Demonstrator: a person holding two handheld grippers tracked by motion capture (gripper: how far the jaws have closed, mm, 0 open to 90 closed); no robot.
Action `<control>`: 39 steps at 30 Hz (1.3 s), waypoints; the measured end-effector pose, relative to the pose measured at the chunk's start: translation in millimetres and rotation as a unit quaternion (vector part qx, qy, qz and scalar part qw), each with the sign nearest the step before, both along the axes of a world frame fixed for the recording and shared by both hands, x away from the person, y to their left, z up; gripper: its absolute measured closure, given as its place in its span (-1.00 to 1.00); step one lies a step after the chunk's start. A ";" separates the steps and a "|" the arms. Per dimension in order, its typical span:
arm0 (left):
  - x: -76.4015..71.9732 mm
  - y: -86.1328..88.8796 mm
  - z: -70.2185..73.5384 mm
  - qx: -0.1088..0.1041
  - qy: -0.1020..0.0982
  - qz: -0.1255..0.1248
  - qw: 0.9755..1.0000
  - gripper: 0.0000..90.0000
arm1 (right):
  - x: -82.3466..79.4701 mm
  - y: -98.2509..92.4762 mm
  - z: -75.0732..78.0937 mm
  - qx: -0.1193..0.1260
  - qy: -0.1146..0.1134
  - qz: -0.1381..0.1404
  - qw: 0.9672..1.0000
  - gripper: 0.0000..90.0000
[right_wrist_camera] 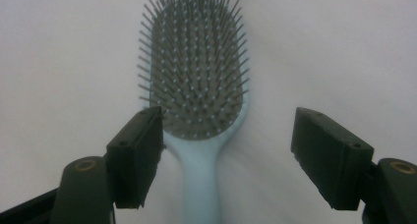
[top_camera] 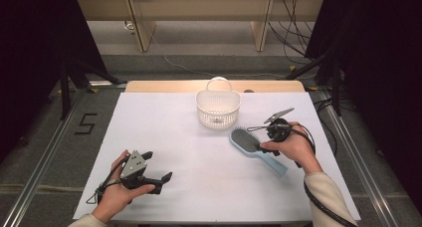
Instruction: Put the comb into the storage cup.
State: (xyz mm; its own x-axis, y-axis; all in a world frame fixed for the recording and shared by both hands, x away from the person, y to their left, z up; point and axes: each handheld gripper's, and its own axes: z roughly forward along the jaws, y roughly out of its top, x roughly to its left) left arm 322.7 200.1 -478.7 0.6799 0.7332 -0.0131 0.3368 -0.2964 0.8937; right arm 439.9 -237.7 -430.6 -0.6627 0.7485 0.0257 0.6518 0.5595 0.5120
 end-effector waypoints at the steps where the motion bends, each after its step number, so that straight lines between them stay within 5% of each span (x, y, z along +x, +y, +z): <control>1: 0.0 0.0 0.0 0.000 0.000 0.000 1.000 -0.95 | 0.0 0.1 -1.1 -0.004 0.006 0.002 1.000 -0.34; 12: 0.1 -0.3 0.1 0.001 0.000 -0.002 1.000 -0.95 | -0.3 6.5 -16.2 -0.048 0.066 0.029 0.996 -0.27; 25: 0.2 -0.3 0.0 0.000 0.000 -0.002 1.000 -0.95 | 3.8 19.6 -24.6 -0.086 0.108 0.045 0.989 -0.15; 39: 0.1 -0.6 -0.3 -0.001 0.001 -0.001 1.000 -0.95 | 8.4 28.3 -26.1 -0.117 0.110 0.040 0.986 0.03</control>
